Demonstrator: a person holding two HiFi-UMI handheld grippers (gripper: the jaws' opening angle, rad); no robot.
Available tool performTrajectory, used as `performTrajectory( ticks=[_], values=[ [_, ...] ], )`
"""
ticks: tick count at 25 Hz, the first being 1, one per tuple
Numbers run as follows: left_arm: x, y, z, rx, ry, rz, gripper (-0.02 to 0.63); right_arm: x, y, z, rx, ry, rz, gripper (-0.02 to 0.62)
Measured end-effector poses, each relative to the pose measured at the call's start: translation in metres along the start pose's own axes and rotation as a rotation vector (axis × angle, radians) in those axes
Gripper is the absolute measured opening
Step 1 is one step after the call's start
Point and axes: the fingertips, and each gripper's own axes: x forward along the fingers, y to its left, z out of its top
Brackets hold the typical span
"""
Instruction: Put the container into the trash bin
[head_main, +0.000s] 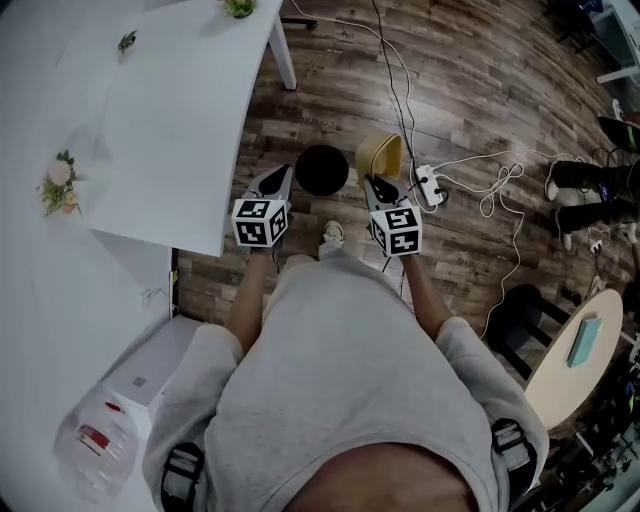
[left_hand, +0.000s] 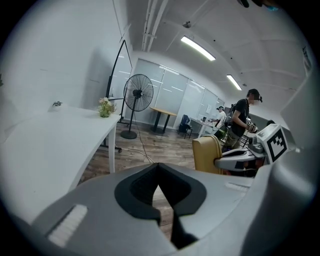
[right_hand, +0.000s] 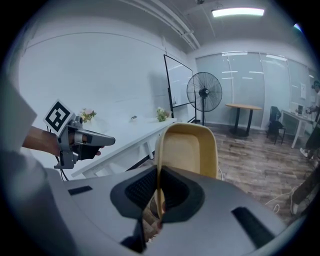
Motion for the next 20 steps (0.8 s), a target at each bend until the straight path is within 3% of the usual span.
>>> performTrajectory(
  ticks=[20],
  values=[
    [0.03,0.024,-0.022,-0.016,0.073,0.025,0.009,0.051,-0.002,-0.028,0.019,0.081,0.067,0.031]
  ],
)
